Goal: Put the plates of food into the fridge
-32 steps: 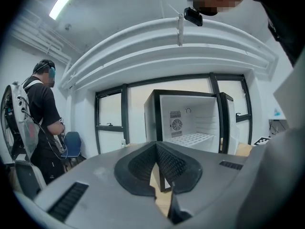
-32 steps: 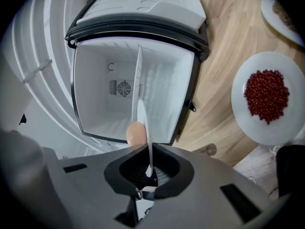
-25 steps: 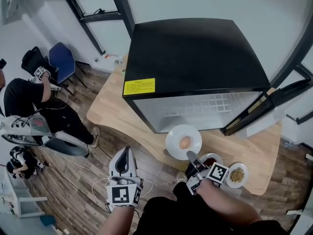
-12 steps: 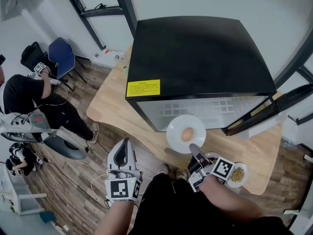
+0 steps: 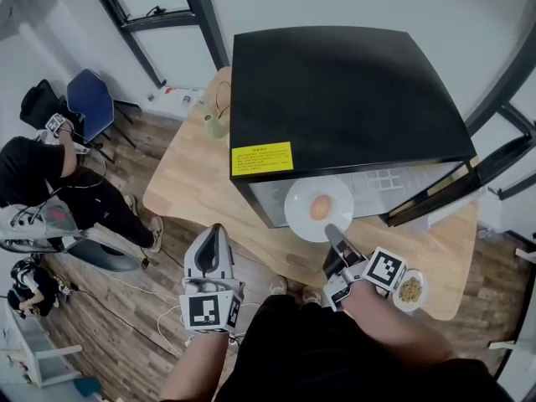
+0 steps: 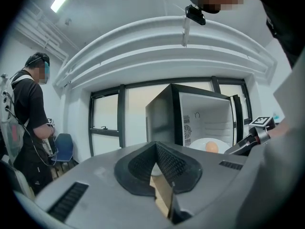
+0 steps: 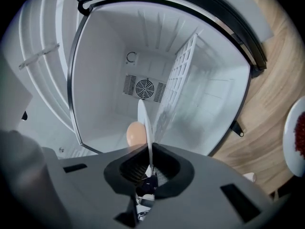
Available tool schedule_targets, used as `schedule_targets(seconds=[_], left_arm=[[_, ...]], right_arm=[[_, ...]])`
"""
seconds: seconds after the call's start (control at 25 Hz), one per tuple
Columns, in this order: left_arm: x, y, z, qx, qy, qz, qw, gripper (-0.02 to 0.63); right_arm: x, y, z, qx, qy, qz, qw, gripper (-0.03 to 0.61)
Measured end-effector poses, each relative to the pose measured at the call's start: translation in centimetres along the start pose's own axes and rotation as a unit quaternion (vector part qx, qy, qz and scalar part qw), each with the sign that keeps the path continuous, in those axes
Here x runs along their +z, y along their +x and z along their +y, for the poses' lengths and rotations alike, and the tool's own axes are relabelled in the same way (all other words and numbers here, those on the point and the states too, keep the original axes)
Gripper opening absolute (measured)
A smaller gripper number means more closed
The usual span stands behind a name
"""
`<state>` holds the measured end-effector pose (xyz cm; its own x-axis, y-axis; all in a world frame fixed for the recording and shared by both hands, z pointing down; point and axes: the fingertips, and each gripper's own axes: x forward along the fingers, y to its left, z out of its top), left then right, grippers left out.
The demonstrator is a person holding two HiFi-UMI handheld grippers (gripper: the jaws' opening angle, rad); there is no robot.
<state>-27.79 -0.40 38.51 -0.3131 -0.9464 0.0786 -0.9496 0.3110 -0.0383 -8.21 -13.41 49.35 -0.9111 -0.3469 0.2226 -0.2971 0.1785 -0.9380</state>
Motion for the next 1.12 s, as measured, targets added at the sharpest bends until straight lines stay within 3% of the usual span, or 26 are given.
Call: schedule_targets(seconds=[0.4,0.76,1.12], left_arm=[[2.2,3.2,2.1,-0.019,-0.002,-0.025,0.9995,0.005],[1.7,5.1,4.8,-0.015,-0.011,-0.024,0.9995,0.005],[1.3,6.2,6.0,-0.018,-0.025,-0.026,0.9992,0.005]], right_arm=[[2.2,3.9,2.2,-0.008,-0.013,-0.022,1.000,0.034],[3.3,7.0,1.3,-0.060,-0.033,-0.015,0.998,0.035],[4.2,9.2,2.2,-0.097,-0.125,0.005,0.987,0.055]])
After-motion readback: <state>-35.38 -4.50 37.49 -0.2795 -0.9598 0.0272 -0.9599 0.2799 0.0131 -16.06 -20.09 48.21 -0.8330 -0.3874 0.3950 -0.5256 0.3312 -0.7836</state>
